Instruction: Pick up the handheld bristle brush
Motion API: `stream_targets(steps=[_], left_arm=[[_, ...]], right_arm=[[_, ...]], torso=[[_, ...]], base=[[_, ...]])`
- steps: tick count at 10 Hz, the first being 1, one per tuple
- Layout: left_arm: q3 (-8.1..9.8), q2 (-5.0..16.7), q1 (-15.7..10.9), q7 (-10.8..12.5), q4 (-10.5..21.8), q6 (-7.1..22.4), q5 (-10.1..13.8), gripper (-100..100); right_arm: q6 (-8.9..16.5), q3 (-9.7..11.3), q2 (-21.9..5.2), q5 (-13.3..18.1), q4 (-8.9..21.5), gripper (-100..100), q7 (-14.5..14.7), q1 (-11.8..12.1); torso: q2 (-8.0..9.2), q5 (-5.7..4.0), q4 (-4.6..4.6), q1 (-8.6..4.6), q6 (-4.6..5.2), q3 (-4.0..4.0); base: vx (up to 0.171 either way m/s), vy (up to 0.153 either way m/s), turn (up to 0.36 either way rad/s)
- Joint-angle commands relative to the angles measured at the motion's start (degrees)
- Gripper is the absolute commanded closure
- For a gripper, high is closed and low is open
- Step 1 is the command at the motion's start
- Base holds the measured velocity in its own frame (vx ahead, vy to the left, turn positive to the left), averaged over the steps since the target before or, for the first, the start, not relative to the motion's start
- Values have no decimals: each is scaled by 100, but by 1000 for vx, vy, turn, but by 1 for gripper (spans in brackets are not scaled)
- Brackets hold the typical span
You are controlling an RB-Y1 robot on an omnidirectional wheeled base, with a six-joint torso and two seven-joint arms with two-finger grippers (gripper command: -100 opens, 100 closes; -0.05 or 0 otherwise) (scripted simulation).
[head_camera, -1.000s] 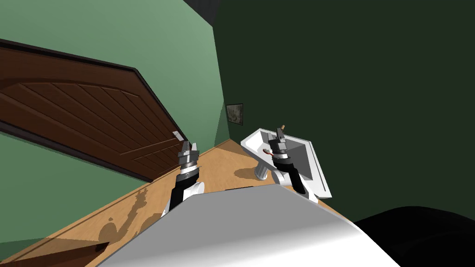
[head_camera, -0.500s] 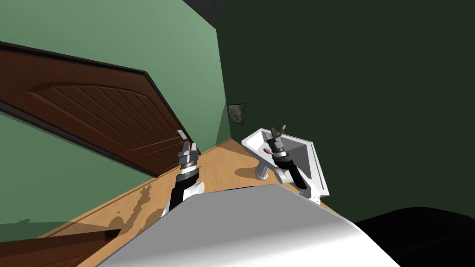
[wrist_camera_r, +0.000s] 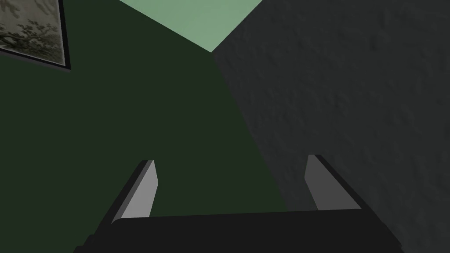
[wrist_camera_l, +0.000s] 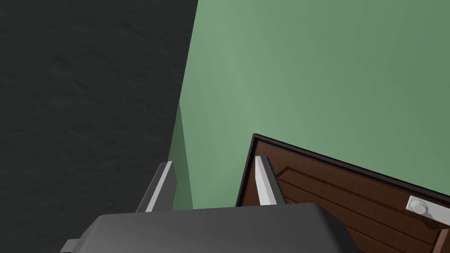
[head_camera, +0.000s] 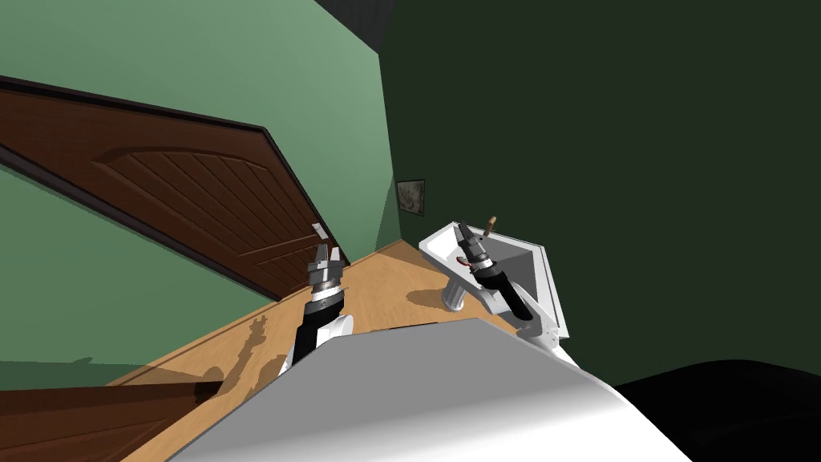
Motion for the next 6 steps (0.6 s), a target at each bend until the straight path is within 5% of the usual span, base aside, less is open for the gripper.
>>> stream_targets(steps=[1,6], left_arm=[[0,0,0,0,0,0,0,0],[0,0,0,0,0,0,0,0]], right_arm=[[33,-6,-217,36,36,-100,26,-37],[229,6,-1015,338,223,-100,200,-186]], torso=[[0,0,0,0,0,0],[-5,0,-1,2,1,-3]], base=[[-16,-3,35],[-13,1,45]])
